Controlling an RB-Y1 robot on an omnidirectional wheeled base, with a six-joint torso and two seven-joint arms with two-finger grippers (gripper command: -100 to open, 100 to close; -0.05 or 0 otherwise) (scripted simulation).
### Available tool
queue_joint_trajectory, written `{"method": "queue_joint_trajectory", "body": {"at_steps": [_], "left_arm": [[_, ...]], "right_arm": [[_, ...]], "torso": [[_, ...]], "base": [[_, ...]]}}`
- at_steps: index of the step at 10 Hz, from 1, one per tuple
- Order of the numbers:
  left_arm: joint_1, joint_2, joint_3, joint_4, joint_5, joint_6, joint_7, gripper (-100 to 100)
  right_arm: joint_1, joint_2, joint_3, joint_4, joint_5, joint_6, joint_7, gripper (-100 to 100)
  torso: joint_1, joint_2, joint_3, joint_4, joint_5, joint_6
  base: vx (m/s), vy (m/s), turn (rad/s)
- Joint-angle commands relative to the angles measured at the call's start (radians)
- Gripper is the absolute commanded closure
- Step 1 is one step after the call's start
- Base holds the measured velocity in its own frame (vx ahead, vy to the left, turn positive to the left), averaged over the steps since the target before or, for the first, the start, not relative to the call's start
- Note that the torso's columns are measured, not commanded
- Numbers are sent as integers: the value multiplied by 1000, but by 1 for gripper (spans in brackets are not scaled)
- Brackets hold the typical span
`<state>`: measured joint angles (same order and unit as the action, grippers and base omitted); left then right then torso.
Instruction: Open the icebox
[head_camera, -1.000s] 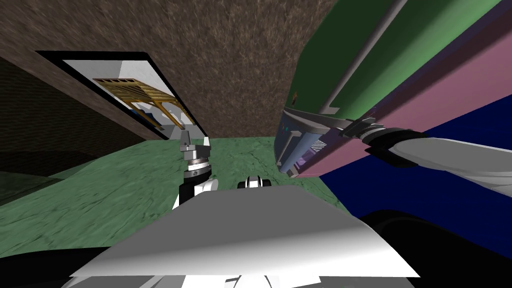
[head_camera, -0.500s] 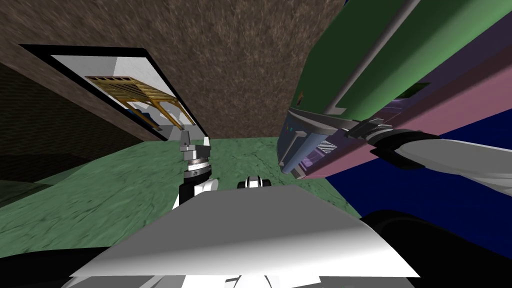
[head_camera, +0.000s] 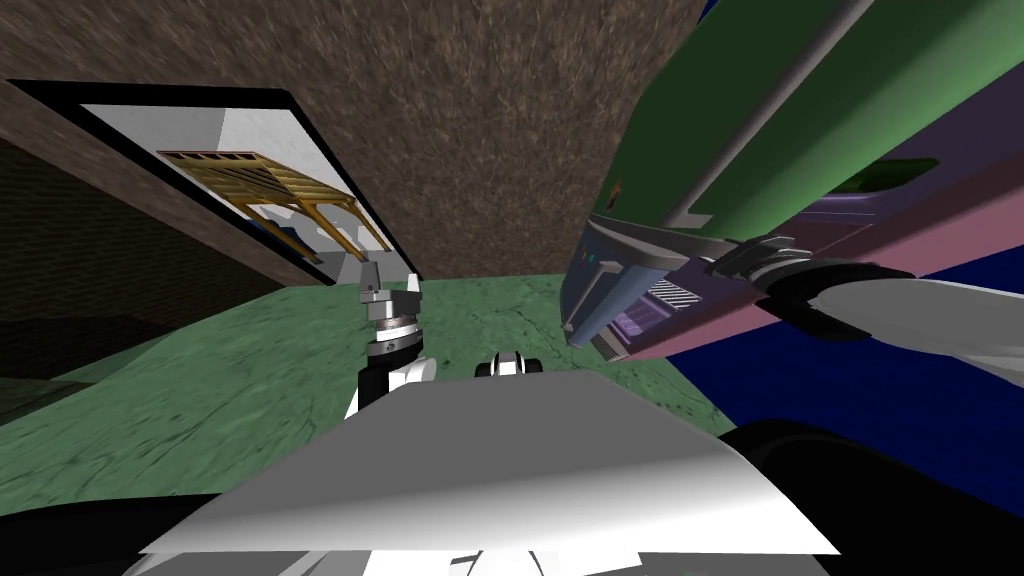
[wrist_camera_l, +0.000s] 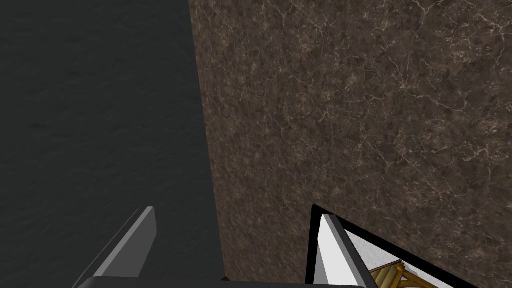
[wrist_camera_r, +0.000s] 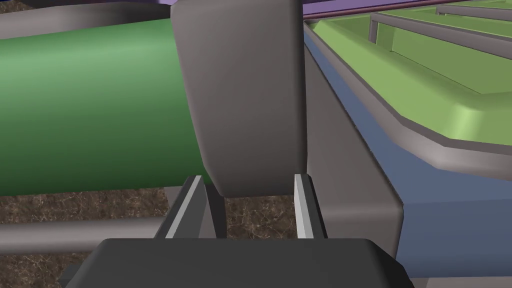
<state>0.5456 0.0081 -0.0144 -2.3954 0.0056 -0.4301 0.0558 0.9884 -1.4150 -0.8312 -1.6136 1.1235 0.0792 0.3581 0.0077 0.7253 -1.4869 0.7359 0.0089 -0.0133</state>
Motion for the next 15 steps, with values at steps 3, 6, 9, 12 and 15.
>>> {"method": "queue_joint_trajectory", "body": {"at_steps": [3, 6, 9, 12, 15], "left_arm": [[0, 0, 0, 0, 0, 0, 0, 0], [0, 0, 0, 0, 0, 0, 0, 0], [0, 1, 0, 0, 0, 0, 0, 0], [0, 0, 0, 0, 0, 0, 0, 0], [0, 0, 0, 0, 0, 0, 0, 0]], "right_arm": [[4, -2, -26, 58, -18, 6, 13, 100], [-30, 16, 0, 39, 12, 46, 22, -100], [-48, 39, 11, 3, 39, 114, 36, -100], [-60, 54, 18, -19, 55, 157, 45, -100], [-67, 64, 23, -34, 67, 186, 52, -100]], "torso": [[-2, 6, 5, 1, -2, 6], [-21, 16, 12, 4, -11, 10], [-14, 3, 4, -3, -13, 8], [-14, -2, 0, -3, -10, 4], [-13, -4, -2, -2, -7, 2]], "base": [[119, 300, -7], [21, 52, 56], [-9, -36, 117], [4, -11, 55], [-2, -3, 28]]}}
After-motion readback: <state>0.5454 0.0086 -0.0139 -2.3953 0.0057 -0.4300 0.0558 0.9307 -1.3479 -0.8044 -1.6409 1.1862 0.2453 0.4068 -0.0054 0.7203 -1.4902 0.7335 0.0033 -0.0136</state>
